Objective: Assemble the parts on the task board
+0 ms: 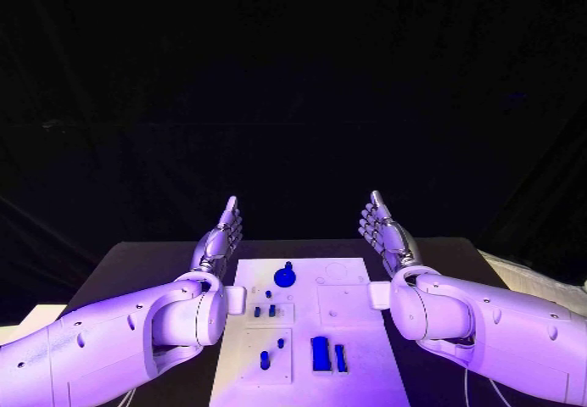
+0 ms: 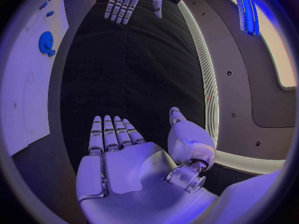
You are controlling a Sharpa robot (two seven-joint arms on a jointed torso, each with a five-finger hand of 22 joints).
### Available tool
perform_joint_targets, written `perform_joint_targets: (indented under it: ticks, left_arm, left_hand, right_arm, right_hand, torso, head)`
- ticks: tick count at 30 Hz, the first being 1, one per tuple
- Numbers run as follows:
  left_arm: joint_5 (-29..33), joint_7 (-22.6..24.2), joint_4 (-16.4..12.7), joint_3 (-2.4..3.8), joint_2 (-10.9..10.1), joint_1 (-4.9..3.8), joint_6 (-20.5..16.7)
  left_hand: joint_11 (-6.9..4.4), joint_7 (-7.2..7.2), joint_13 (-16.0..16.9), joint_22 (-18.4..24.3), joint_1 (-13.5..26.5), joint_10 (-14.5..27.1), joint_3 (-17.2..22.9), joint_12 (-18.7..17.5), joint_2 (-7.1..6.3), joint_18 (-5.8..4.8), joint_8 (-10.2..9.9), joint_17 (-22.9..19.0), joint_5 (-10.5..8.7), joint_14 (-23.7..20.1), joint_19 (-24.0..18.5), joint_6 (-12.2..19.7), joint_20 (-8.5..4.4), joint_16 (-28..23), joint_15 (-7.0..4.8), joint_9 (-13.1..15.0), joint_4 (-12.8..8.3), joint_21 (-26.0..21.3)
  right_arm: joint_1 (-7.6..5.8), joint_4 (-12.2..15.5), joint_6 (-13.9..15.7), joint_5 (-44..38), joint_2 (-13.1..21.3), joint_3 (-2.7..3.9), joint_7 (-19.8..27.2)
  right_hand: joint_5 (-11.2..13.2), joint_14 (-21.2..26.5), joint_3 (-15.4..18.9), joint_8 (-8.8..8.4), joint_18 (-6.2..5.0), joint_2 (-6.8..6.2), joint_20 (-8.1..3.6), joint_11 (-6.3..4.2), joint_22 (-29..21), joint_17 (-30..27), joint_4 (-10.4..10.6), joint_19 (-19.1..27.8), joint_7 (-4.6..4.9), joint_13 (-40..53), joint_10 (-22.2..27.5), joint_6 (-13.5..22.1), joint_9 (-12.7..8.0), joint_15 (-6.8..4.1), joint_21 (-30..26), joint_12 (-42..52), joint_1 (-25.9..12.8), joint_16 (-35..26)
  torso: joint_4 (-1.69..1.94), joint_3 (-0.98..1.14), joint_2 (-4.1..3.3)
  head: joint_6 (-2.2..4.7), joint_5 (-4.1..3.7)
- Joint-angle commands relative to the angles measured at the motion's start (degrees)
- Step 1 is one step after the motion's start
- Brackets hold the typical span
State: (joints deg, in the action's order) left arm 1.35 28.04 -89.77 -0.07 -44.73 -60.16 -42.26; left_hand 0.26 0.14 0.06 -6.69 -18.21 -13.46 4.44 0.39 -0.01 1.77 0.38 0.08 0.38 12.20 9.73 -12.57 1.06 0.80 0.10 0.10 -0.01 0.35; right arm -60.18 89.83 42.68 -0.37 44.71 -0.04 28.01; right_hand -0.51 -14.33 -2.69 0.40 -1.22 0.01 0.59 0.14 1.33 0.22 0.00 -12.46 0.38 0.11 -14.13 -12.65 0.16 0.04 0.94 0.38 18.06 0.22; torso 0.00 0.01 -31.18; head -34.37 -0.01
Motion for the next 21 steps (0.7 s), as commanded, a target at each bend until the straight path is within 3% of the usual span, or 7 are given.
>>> perform_joint_targets:
  ticks: [1,4,14,16,17,19,21]
  left_arm:
    - [-1.3,1.7,-0.2,0.07,0.0,0.0,-1.9]
    - [-1.3,1.7,-0.2,0.07,0.0,0.0,-1.9]
    - [-1.3,1.7,-0.2,0.07,0.0,0.0,-1.9]
    - [-1.3,1.7,-0.2,0.07,0.0,0.0,-1.9]
    - [-1.3,1.7,-0.2,0.07,0.0,0.0,-1.9]
    - [-1.3,1.7,-0.2,0.07,0.0,0.0,-1.9]
    - [-1.3,1.7,-0.2,0.07,0.0,0.0,-1.9]
  left_hand:
    - [-0.26,-0.14,-0.1,2.1,5.8,4.3,-4.4,-0.4,0.01,-1.77,-0.4,-0.1,-0.38,-3.9,-3.1,4.0,-1.06,-0.8,-0.1,-0.1,0.0,-0.3]
    - [-0.26,-0.14,-0.1,6.7,7.4,5.5,-4.4,-0.4,0.01,-1.77,-0.4,-0.1,-0.38,-5.0,-3.9,5.1,-1.06,-0.8,-0.1,-0.1,0.0,-0.3]
    - [-0.26,-0.14,-0.1,6.7,11.0,8.1,-4.4,-0.4,0.01,-1.77,-0.4,-0.1,-0.38,-7.3,-5.7,7.5,-1.06,-0.8,-0.1,-0.1,0.0,-0.3]
    - [-0.26,-0.14,-0.1,6.7,11.6,8.5,-4.4,-0.4,0.01,-1.77,-0.4,-0.1,-0.38,-7.6,-9.7,7.9,-1.06,-0.8,-0.1,-0.1,0.0,-0.3]
    - [-0.26,-0.14,-0.1,6.7,11.6,8.7,-4.4,-0.4,0.01,-1.77,-0.4,-0.1,-0.38,-7.8,-9.7,8.0,-1.06,-0.8,-0.1,-0.1,0.0,-0.3]
    - [-0.26,-0.14,-0.1,6.7,12.3,9.1,-4.4,-0.4,0.01,-1.77,-0.4,-0.1,-0.38,-8.2,-9.7,8.5,-1.06,-0.8,-0.1,-0.1,0.0,-0.3]
    - [-0.26,-0.14,-0.1,6.7,12.5,9.4,-4.4,-0.4,0.01,-1.77,-0.4,-0.1,-0.38,-12.2,-9.7,12.6,-1.06,-0.8,-0.1,-0.1,0.0,-0.3]
  right_arm:
    - [0.02,0.1,1.4,0.4,0.0,0.04,1.8]
    - [0.02,0.1,1.4,0.4,0.0,0.04,1.8]
    - [0.02,0.1,1.4,0.4,0.0,0.04,1.8]
    - [0.02,0.1,1.4,0.4,0.0,0.04,1.8]
    - [0.02,0.1,1.4,0.4,0.0,0.04,1.8]
    - [0.02,0.1,1.4,0.4,0.0,0.04,1.8]
    - [0.02,0.1,1.4,0.4,0.0,0.04,1.8]
  right_hand:
    - [0.5,4.6,2.7,-0.4,1.22,-0.01,-0.59,-0.14,-1.3,-0.2,0.0,4.0,-0.38,-0.1,4.5,4.0,-0.2,-0.04,-0.9,-0.4,-5.7,-0.2]
    - [0.5,5.8,2.7,-0.4,1.22,-0.01,-0.59,-0.14,-1.3,-0.2,0.0,5.1,-0.38,-0.1,5.7,5.2,-0.2,-0.04,-0.9,-0.4,-7.3,-0.2]
    - [0.5,8.7,2.7,-0.4,1.22,-0.01,-0.59,-0.14,-1.3,-0.2,0.0,7.4,-0.38,-0.1,8.5,7.6,-0.2,-0.04,-0.9,-0.4,-10.9,-0.2]
    - [0.5,9.1,2.7,-0.4,1.22,-0.01,-0.59,-0.14,-1.3,-0.2,0.0,7.8,-0.38,-0.1,8.8,7.9,-0.2,-0.04,-0.9,-0.4,-11.3,-0.2]
    - [0.5,9.8,2.7,-0.4,1.22,-0.01,-0.59,-0.14,-1.3,-0.2,0.0,12.5,-0.38,-0.1,9.6,8.6,-0.2,-0.04,-0.9,-0.4,-12.3,-0.2]
    - [0.5,14.3,2.7,-0.4,1.22,-0.01,-0.59,-0.14,-1.3,-0.2,0.0,12.5,-0.38,-0.1,14.1,12.6,-0.2,-0.04,-0.9,-0.4,-18.1,-0.2]
    - [0.5,14.3,2.7,-0.4,1.22,-0.01,-0.59,-0.14,-1.3,-0.2,0.0,12.5,-0.38,-0.1,14.1,12.6,-0.2,-0.04,-0.9,-0.4,-18.1,-0.2]
  torso:
    - [0.0,-0.01,0.0]
    - [0.0,-0.01,0.0]
    - [0.0,-0.01,0.0]
    - [0.0,-0.01,0.0]
    - [0.0,-0.01,0.0]
    - [0.0,-0.01,0.0]
    - [0.0,-0.01,0.0]
  head:
    - [-0.01,0.01]
    - [-0.01,0.01]
    - [-0.01,0.01]
    - [-0.01,0.01]
    - [-0.01,0.01]
    - [-0.01,0.01]
    - [-0.01,0.01]
